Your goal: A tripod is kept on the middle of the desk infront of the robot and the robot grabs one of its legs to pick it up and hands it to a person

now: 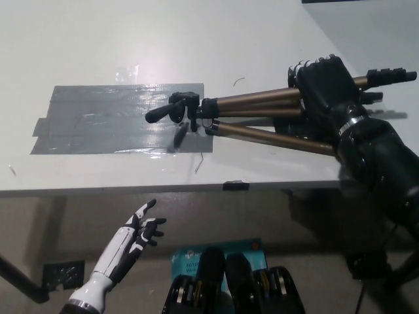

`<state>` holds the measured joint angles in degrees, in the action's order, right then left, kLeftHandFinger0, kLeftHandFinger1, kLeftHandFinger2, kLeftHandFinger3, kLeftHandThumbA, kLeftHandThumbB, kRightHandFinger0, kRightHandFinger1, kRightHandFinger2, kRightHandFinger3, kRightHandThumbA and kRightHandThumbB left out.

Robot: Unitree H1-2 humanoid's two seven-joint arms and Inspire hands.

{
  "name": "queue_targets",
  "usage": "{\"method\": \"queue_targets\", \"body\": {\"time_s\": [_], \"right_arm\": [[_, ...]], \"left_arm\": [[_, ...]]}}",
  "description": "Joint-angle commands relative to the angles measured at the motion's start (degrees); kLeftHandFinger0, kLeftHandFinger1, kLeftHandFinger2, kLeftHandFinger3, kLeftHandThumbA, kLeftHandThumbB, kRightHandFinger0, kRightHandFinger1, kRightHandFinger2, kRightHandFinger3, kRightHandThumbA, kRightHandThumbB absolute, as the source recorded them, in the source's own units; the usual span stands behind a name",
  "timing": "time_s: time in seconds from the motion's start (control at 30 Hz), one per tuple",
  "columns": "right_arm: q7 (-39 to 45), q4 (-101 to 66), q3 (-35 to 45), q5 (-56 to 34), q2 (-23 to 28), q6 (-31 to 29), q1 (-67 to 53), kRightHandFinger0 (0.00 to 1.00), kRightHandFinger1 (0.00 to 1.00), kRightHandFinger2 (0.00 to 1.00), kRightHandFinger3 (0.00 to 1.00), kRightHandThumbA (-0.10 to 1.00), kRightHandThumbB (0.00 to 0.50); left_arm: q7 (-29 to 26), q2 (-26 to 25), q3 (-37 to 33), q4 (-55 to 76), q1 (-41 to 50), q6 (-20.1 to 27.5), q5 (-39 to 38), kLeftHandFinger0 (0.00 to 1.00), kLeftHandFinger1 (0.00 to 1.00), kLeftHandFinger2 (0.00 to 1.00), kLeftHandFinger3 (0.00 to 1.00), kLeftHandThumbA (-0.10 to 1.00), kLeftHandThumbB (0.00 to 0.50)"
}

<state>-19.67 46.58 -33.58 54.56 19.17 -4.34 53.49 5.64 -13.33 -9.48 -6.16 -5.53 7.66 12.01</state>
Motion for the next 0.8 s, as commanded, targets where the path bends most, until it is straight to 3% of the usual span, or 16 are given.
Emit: {"method": "queue_targets", "body": {"time_s": [0.0, 0.03, 0.07, 0.1, 0.13, 0.17, 0.2, 0.23, 0.3, 0.37, 0.5, 0.63, 0.7, 0.77], "right_arm": [[-22.5, -7.5, 2.5, 5.0, 3.0, -7.4, 14.1, 0.00, 0.27, 0.89, 0.38, -0.10, 0.201], [-20.6, -8.6, 2.8, 4.7, 3.4, -8.0, 14.8, 0.01, 0.38, 0.96, 0.47, -0.10, 0.180], [-19.4, -10.1, 3.1, 4.7, 3.8, -8.1, 15.5, 0.00, 0.34, 0.90, 0.48, -0.10, 0.189], [-19.7, -9.8, 3.2, 4.6, 3.8, -8.6, 16.4, 0.00, 0.29, 0.82, 0.39, -0.10, 0.214], [-19.9, -9.6, 3.3, 4.6, 3.7, -8.9, 16.8, 0.00, 0.27, 0.81, 0.36, -0.10, 0.221], [-20.9, -8.5, 3.1, 5.3, 3.4, -8.5, 18.5, 0.00, 0.19, 0.78, 0.33, -0.10, 0.241], [-20.6, -8.3, 3.3, 5.2, 3.2, -8.4, 19.3, 0.00, 0.17, 0.77, 0.38, -0.10, 0.244], [-20.4, -8.1, 3.4, 5.0, 3.0, -8.5, 19.8, 0.00, 0.16, 0.77, 0.49, -0.10, 0.239], [-20.1, -7.1, 3.7, 4.7, 2.6, -8.7, 20.8, 0.00, 0.16, 0.77, 0.51, -0.10, 0.240], [-20.3, -5.1, 3.6, 4.4, 2.1, -9.4, 21.6, 0.00, 0.07, 0.68, 0.42, -0.10, 0.272], [-18.3, -2.3, 3.0, 4.3, 1.3, -8.4, 22.8, 0.00, 0.00, 0.61, 0.30, -0.10, 0.285], [-18.0, -0.4, 3.1, 3.8, 0.8, -8.2, 23.5, 0.00, 0.00, 0.60, 0.30, -0.10, 0.264], [-17.6, 0.2, 3.1, 3.7, 0.6, -8.0, 23.8, 0.00, 0.00, 0.57, 0.32, -0.10, 0.221], [-17.0, 0.6, 3.2, 3.4, 0.3, -7.9, 24.2, 0.00, 0.00, 0.53, 0.26, -0.10, 0.219]], "left_arm": [[2.6, -2.2, -0.7, 2.0, -3.7, 2.2, 0.7, 0.65, 0.69, 0.78, 1.00, 1.00, 0.058], [2.5, -2.3, -0.7, 1.6, -4.0, 2.7, 0.9, 0.65, 0.69, 0.78, 1.00, 1.00, 0.051], [2.6, -2.5, -0.9, 1.1, -4.1, 3.4, 0.8, 0.65, 0.69, 0.78, 1.00, 1.00, 0.051], [2.6, -2.5, -0.9, 0.9, -4.3, 3.8, 0.7, 0.65, 0.69, 0.79, 1.00, 1.00, 0.046], [2.6, -2.5, -0.9, 0.9, -4.4, 3.9, 0.6, 0.65, 0.69, 0.79, 1.00, 1.00, 0.045], [2.7, -2.6, -1.0, 0.9, -4.5, 4.2, 0.7, 0.65, 0.69, 0.79, 1.00, 1.00, 0.042], [2.7, -2.6, -1.0, 0.9, -4.5, 4.4, 0.7, 0.65, 0.69, 0.79, 1.00, 1.00, 0.041], [2.6, -2.6, -1.0, 0.8, -4.6, 4.6, 0.6, 0.64, 0.69, 0.79, 1.00, 1.00, 0.036], [2.4, -2.6, -1.0, 0.6, -4.8, 4.8, 0.8, 0.64, 0.68, 0.78, 1.00, 1.00, 0.047], [2.5, -2.6, -1.1, 0.9, -4.8, 4.2, 1.1, 0.64, 0.68, 0.78, 1.00, 1.00, 0.057], [2.8, -2.4, -1.1, 1.8, -4.7, 2.9, 0.9, 0.64, 0.68, 0.79, 1.00, 1.00, 0.044], [2.7, -2.2, -0.8, 1.5, -5.1, 2.8, 1.0, 0.65, 0.68, 0.78, 1.00, 1.00, 0.055], [2.7, -2.1, -0.8, 1.5, -5.1, 2.9, 1.0, 0.65, 0.68, 0.78, 1.00, 1.00, 0.055], [2.8, -2.1, -0.7, 1.6, -5.2, 3.0, 0.9, 0.65, 0.68, 0.78, 1.00, 1.00, 0.058]]}}
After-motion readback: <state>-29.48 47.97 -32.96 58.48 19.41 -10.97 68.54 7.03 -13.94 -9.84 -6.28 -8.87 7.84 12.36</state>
